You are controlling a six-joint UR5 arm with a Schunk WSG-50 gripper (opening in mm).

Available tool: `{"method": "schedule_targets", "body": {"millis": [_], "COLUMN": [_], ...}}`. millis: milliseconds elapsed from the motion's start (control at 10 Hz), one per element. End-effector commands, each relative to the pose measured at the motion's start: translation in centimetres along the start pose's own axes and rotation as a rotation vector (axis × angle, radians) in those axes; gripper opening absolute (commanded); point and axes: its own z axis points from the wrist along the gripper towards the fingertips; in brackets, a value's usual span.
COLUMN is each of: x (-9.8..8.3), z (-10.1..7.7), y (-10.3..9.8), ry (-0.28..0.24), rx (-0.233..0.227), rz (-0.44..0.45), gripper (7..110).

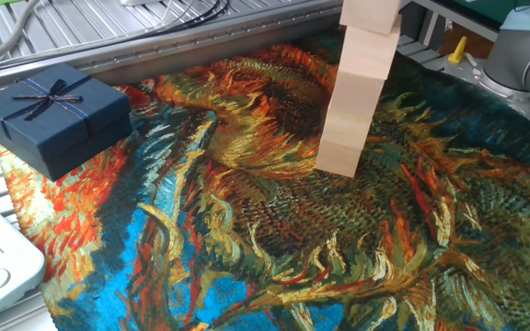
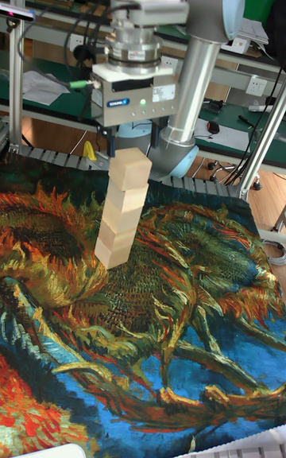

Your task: Stack the blocks in a vertical line of five

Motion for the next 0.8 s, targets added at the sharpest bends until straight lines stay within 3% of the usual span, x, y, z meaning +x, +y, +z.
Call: {"method": "schedule_targets", "body": {"millis": [0, 100, 200, 500, 600, 700], "x": [-0.3, 0.4, 0.7, 1.3, 1.2, 1.5], "z": [-1.0, -1.4, -1.9, -2.1, -1.7, -1.5], "y": [-0.5, -2.8, -4.8, -11.8, -12.7, -13.4], "ry": [-0.017, -0.003, -0.005, -0.033, -0.043, -0.041], "rx": [-0.037, 0.037, 0.094, 0.233, 0.234, 0.243], "rz": [0.052, 0.119, 0.152, 0.174, 0.175, 0.179], "gripper": [88, 88, 22, 22, 7, 7]}}
